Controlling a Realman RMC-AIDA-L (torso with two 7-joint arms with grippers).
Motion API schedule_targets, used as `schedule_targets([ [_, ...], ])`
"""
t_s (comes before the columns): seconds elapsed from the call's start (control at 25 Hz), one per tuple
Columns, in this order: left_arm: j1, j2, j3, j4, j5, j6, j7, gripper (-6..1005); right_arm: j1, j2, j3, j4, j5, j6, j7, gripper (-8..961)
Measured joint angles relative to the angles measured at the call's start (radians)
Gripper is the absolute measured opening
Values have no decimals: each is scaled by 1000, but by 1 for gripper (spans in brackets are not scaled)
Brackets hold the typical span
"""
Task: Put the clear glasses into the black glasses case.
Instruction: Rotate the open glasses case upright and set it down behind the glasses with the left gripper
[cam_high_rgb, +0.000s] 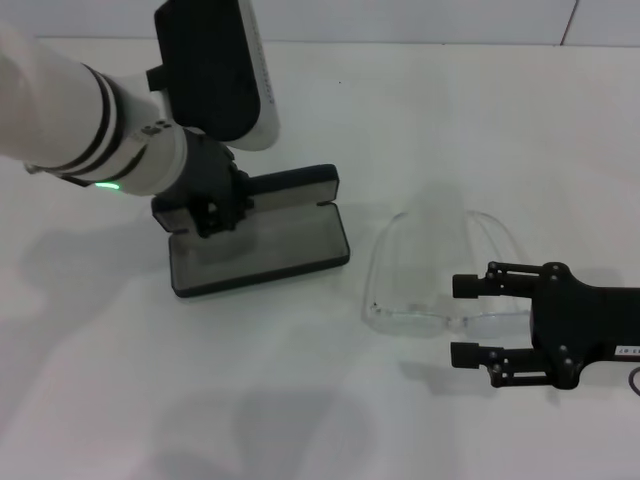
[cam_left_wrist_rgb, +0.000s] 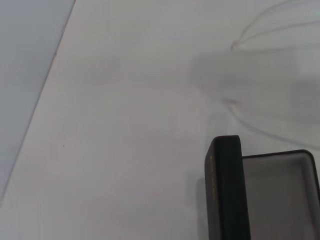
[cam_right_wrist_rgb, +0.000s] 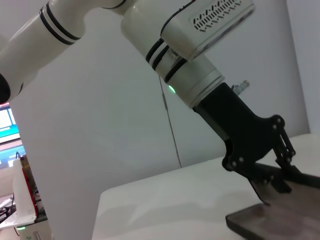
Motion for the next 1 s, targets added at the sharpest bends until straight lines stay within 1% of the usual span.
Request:
schedule_targets([
  [0.24,8,0,-19,30,9,7,14,199,-5,0,0,9,10,0,-3,738],
  [0.56,1,-1,-5,-13,14,40,40,199,-4,1,0,9,20,0,-14,737],
  [0.8,-1,-3,72,-20,29,34,29,199,2,1,-1,9,22,-4,-14,737],
  [1.0,-3,-5,98,-36,23,13,28,199,1,1,0,9,24,-13,-14,737],
])
